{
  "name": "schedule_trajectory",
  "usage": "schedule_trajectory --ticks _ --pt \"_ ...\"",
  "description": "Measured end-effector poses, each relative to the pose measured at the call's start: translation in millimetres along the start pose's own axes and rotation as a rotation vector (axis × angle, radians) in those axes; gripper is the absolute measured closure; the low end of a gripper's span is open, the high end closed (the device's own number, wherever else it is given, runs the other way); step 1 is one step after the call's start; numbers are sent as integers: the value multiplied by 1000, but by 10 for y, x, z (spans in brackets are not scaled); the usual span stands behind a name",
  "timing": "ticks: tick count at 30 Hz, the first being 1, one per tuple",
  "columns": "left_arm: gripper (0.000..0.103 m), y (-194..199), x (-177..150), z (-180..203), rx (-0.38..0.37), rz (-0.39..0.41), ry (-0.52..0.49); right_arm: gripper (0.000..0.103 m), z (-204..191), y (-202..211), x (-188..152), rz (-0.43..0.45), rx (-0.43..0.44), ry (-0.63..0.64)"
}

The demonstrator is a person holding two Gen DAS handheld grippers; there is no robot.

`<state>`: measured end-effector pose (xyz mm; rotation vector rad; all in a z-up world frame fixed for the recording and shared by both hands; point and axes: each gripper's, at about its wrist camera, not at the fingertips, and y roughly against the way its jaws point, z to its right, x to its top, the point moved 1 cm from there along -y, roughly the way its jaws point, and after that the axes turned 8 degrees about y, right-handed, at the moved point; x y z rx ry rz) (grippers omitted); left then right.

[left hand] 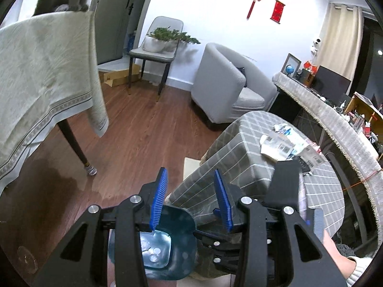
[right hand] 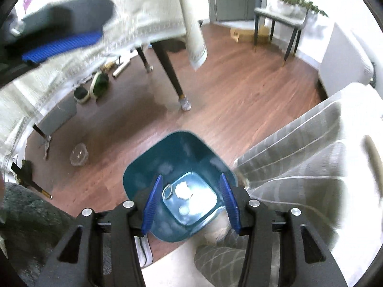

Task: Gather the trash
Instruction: 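Move both grippers back toward the table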

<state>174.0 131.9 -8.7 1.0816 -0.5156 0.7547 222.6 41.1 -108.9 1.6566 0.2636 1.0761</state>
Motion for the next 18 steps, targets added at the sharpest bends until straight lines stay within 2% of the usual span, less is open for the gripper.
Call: schedule_trajectory --ticks 9,18 --pt "57 -145 52 405 -60 9 -6 44 402 637 -159 132 -95 -24" --pt "48 -376 6 904 -120 -11 -40 38 906 1063 -470 188 -200 -92"
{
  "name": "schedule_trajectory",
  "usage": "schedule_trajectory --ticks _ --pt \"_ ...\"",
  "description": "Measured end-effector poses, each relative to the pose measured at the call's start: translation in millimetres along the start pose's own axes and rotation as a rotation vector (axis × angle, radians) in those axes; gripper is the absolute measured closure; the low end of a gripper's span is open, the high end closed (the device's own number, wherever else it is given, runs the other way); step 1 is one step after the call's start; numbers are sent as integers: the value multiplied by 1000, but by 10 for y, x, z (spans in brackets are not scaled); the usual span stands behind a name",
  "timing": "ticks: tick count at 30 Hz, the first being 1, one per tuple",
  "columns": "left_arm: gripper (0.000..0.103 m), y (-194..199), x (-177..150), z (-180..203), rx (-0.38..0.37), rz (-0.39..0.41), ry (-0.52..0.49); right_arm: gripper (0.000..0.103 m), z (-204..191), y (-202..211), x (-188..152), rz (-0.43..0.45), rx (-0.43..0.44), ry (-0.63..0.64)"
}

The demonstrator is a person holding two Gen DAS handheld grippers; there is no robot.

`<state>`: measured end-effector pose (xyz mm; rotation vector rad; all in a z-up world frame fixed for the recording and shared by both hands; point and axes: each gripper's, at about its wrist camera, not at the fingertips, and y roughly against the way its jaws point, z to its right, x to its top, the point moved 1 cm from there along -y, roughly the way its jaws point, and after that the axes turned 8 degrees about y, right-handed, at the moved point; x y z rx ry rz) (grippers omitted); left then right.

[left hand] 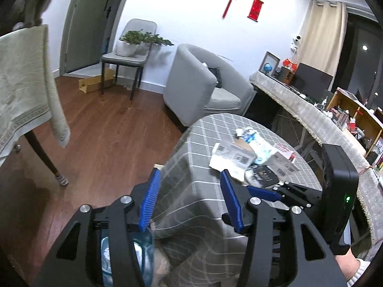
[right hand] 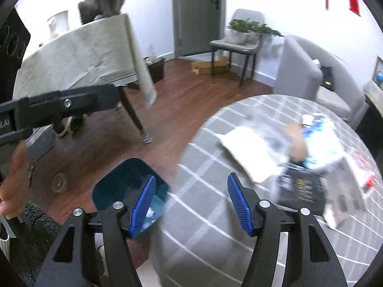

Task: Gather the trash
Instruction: 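Move both grippers back toward the table, then grasp the black Face tissue pack with the left gripper while the right grasps a white receipt card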

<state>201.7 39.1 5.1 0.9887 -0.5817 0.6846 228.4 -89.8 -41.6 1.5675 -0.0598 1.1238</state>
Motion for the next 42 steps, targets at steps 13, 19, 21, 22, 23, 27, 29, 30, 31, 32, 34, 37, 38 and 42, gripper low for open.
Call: schedule_trajectory --ticks 13,19,21,22,23,27,29,30,31,32,34,37,38,42 --pt "38 -518 -158 716 -87 -66 -51 31 821 464 -471 37 -151 -111" --pt "32 -759 -282 994 -107 -108 -88 24 1086 631 -620 58 -189 -153" --pt "30 -826 -320 1076 -111 -120 -100 23 1159 692 -680 63 -200 -163" --pt "28 -856 -337 1105 -113 -126 -104 22 1190 710 -703 65 -204 -167" --pt "27 -887 -360 1147 -115 -132 -108 21 1221 731 -730 66 -208 -172" --pt "24 -1042 -440 1268 -119 -166 -114 19 1343 809 -828 72 -224 -193" --pt "21 -1110 -467 1314 -116 -180 -110 19 1389 843 -877 72 -232 -205" --pt "21 -1152 -481 1338 -113 -187 -107 19 1418 858 -903 72 -234 -211" --pt "20 -1183 -492 1354 -110 -193 -106 19 1443 872 -920 73 -235 -213" --pt "20 -1208 -499 1369 -104 -196 -106 19 1459 881 -937 73 -237 -216" --pt "19 -1272 -520 1391 -84 -203 -107 19 1491 904 -973 75 -241 -224" --pt "17 -1349 -543 1409 -54 -208 -106 19 1544 924 -1017 77 -244 -236" --pt "16 -1367 -548 1415 -43 -206 -106 19 1564 930 -1030 77 -245 -239" --pt "12 -1424 -537 1422 -17 -199 -97 19 1617 938 -1074 75 -246 -247"
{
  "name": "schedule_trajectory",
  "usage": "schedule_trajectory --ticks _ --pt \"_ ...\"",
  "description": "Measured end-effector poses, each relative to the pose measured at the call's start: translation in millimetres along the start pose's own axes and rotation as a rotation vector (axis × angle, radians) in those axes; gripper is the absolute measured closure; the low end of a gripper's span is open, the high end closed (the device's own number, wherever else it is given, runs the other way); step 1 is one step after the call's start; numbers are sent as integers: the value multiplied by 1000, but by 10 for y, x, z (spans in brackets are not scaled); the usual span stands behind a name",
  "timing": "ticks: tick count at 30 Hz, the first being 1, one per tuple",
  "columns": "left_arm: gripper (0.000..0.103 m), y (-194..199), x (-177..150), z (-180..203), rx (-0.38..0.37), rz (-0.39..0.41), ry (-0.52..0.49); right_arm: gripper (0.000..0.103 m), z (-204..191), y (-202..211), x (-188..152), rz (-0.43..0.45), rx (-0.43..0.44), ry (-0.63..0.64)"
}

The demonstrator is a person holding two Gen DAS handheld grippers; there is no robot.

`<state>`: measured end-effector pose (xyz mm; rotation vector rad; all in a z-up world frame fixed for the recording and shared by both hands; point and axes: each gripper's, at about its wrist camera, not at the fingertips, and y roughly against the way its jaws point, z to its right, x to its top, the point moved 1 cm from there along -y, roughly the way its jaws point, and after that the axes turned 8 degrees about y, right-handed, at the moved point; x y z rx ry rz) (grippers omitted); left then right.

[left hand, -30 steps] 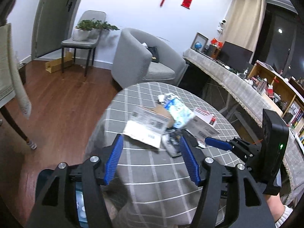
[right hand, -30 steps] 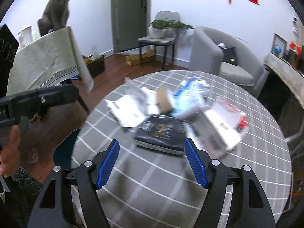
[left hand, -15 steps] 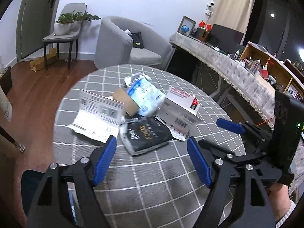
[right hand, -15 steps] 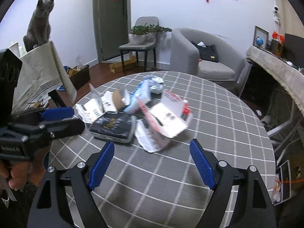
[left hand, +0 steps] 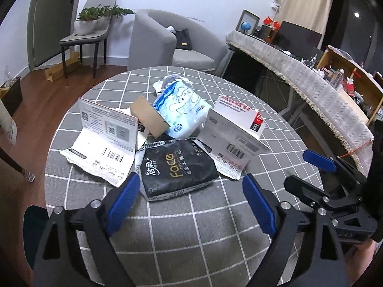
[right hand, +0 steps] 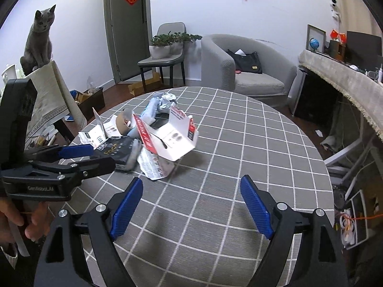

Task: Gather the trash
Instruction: 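Grasp the black Face tissue pack with the left gripper while the right grasps a white receipt card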

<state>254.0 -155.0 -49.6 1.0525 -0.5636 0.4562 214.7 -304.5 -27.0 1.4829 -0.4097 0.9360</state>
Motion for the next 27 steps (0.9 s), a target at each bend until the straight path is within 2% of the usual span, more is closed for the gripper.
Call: schedule_trajectory --ticks 2,10,16,20,23,27 --pt "12 -35 6 8 38 3 0 19 9 -10 8 1 0 3" --pt "12 -171 42 -25 89 -10 38 19 32 -103 22 -7 19 26" --pt "18 -203 58 2 133 2 19 19 5 -204 52 -12 42 66" --pt "26 -190 59 -5 136 5 11 19 -39 -248 107 -3 71 109" --pt "29 -172 57 -21 131 5 9 19 -98 -215 167 29 82 126" --pt "31 -145 58 -55 117 3 16 19 -201 -232 226 29 83 162"
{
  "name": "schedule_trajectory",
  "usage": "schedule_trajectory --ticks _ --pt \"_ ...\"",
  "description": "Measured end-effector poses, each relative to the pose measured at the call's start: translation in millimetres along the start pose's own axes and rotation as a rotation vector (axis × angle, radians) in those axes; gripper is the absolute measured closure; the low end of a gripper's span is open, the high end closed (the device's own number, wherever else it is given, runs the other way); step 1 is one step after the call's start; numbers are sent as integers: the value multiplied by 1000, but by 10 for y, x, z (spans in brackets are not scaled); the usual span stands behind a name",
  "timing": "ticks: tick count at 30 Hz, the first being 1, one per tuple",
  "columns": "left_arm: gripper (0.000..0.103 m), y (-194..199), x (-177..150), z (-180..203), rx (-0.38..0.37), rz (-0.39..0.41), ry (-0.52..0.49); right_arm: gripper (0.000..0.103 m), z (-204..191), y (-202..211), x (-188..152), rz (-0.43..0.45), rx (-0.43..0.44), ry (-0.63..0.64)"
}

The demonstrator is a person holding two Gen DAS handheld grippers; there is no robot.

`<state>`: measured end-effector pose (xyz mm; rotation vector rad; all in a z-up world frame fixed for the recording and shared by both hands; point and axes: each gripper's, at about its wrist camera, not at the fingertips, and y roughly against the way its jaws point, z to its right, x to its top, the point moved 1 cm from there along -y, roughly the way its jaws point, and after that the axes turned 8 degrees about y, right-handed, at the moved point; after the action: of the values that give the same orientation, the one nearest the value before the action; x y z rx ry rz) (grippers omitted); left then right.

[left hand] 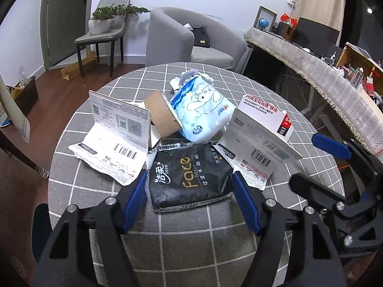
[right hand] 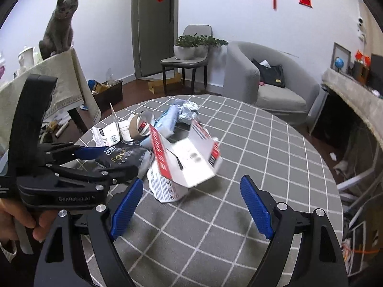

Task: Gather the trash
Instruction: 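Grasp the black Face tissue pack with the left gripper while the right grasps a white receipt card, then carry both items over the teal bin and open the left gripper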

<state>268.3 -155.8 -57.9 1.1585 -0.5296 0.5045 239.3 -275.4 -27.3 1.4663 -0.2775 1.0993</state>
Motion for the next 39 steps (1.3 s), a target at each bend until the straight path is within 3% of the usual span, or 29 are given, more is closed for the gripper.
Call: schedule_trajectory --ticks 2,7,11,21,27,33,35,36,39 --pt "32 13 5 -17 -18 -3 11 31 -42 -37 20 -15 -2 18" --pt "33 72 16 -66 -84 -10 26 40 -84 -124 50 -40 -12 42" --pt "34 135 10 -124 -93 -7 27 48 -88 -200 115 -50 -12 40" --pt "35 342 -28 -179 -145 15 -10 50 97 -359 246 -43 2 -31" --pt "35 501 -63 -188 -181 40 -55 61 104 -497 291 -51 48 -51" --pt "35 661 -71 -270 -223 70 -67 79 -6 -604 310 -94 62 -39" --pt "35 695 -63 -311 -227 73 -63 97 -41 -640 300 -118 66 -41" --pt "35 713 -72 -341 -225 75 -60 101 -65 -654 301 -130 67 -42" --pt "35 759 -66 -439 -216 81 -46 102 -117 -637 312 -159 38 -47"
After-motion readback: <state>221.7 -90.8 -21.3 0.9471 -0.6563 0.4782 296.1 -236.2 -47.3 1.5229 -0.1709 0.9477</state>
